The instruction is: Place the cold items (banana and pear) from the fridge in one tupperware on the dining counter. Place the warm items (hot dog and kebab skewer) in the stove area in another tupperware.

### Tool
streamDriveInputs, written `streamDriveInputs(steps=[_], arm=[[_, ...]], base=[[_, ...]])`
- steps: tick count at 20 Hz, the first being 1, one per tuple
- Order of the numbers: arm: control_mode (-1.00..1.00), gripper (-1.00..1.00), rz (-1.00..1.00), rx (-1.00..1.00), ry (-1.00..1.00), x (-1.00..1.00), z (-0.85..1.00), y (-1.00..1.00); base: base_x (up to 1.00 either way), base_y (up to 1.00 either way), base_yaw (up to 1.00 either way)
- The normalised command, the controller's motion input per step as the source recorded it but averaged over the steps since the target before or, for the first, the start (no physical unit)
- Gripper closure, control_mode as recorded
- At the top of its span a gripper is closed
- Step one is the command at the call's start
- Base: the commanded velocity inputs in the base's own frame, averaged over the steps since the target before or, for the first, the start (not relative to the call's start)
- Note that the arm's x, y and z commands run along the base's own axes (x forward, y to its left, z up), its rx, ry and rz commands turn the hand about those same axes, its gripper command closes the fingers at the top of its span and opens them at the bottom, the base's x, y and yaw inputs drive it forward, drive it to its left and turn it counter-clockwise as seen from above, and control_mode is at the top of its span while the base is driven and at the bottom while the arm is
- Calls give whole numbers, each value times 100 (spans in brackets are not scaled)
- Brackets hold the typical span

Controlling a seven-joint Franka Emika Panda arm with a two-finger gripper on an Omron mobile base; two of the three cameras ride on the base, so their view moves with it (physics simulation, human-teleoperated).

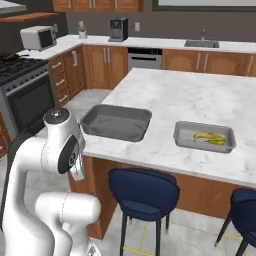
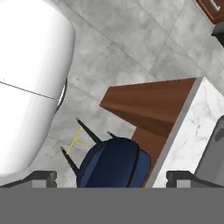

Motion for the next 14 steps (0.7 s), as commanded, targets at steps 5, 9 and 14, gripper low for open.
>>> streamDriveInputs(steps=[5, 9, 14], arm=[[100, -100, 0, 0, 0, 0, 0, 0], [100, -100, 0, 0, 0, 0, 0, 0], [100, -100, 0, 0, 0, 0, 0, 0]], base=[[-3, 100, 1], [0, 100, 8], [3, 100, 13]])
